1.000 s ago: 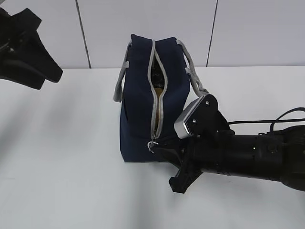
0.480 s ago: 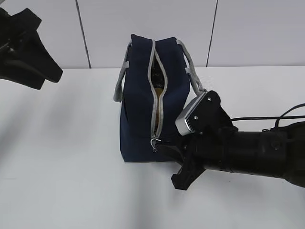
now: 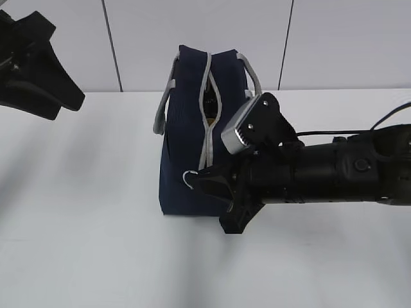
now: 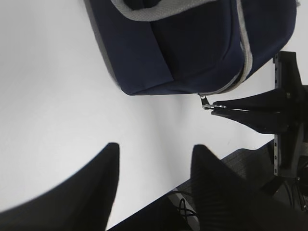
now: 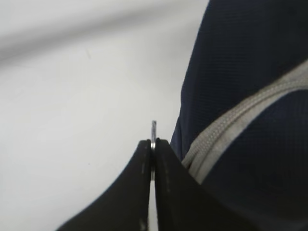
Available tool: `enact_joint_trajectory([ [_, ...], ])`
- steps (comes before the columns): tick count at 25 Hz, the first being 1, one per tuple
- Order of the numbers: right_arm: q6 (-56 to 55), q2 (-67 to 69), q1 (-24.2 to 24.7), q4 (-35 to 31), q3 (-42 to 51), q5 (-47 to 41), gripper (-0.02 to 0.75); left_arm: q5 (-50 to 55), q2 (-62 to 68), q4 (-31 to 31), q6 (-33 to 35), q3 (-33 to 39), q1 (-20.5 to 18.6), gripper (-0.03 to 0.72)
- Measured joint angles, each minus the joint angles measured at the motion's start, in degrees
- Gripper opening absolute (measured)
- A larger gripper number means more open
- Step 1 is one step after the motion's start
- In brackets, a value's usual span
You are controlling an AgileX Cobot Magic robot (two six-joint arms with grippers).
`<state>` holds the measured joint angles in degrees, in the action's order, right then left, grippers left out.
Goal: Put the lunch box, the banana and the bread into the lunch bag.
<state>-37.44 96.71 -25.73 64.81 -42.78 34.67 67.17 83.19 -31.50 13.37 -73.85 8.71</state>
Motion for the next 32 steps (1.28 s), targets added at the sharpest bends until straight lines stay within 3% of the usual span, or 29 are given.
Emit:
enact_joint_trajectory([
  [12,-14.9,-3.1,6.9,13.7,-6.0,5.4,-0.016,-0.5,0.0,-0.3,0.7,0.0,0.0,0.351],
  [23,-29.9,-3.2,7.0,26.4,-16.8,6.9,-0.016,-3.2,0.0,-4.4,6.1,0.0,0.0,0.351],
  [32,-38.0,-3.2,7.0,30.8,-23.4,5.4,-0.016,-7.4,0.0,-13.1,18.3,4.7,0.0,0.351],
])
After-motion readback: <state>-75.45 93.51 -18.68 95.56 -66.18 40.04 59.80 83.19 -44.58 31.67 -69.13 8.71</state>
